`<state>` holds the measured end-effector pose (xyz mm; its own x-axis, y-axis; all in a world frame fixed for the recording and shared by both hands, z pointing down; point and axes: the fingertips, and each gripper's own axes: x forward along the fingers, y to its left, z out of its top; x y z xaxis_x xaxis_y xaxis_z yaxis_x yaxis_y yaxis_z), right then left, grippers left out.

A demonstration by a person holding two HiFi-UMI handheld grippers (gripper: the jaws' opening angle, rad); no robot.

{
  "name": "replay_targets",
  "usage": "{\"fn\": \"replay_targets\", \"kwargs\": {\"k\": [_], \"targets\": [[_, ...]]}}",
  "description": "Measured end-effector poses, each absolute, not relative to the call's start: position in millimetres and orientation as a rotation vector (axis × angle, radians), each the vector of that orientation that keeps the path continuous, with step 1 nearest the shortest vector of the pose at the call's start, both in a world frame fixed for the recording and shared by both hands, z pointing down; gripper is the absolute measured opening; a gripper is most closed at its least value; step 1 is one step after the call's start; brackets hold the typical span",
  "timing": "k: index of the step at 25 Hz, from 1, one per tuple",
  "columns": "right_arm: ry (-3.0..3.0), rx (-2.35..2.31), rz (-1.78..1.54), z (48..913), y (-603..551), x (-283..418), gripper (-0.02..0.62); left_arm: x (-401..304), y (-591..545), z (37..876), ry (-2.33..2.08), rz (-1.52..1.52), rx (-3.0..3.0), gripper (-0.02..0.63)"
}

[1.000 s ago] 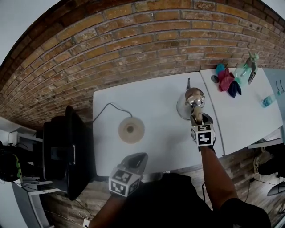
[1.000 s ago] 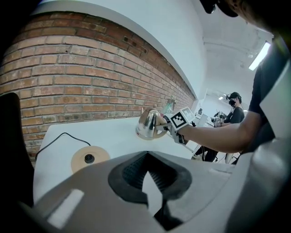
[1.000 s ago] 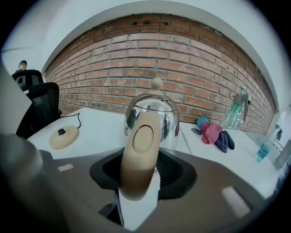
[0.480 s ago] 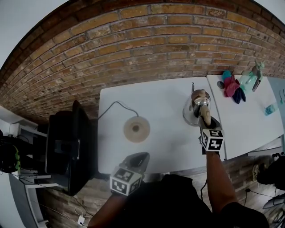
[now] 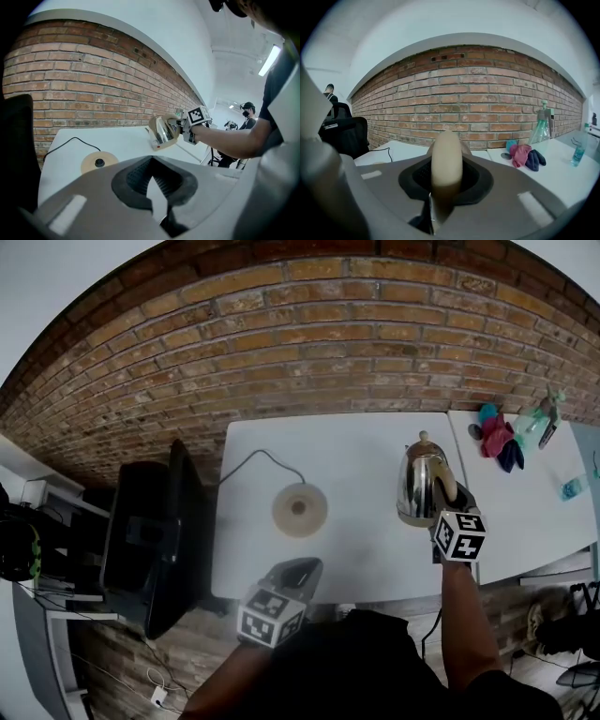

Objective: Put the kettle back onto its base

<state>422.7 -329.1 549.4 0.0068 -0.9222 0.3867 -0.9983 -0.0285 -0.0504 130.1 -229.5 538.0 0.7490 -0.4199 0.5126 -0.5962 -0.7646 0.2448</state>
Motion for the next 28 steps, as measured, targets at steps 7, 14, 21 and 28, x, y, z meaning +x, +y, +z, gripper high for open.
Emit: {"fn": "replay_targets", "kwargs": {"k": [7, 14, 21, 28], "targets": [[-2.094, 1.983, 0.419, 530.8, -328.7, 393.6, 0.089, 112.7, -225.8, 539.6, -0.826, 0.59, 2.527, 0.0], [-2.196, 1.904, 0.389, 517.9, -336.4, 350.9, 0.089, 94.7, -224.2, 537.5, -0.863, 0.56, 2.495, 0.0], [-2.266, 1.831, 0.388, 513.6, -338.3, 315.3, 0.089, 76.3, -224.3, 536.6, -0.912, 0.536, 2.48, 0.0], [-2.32, 1.784, 0.379, 506.8, -342.1, 284.2, 0.089, 58.0, -223.5, 536.7, -0.951, 0.522, 2.466, 0.0]]}}
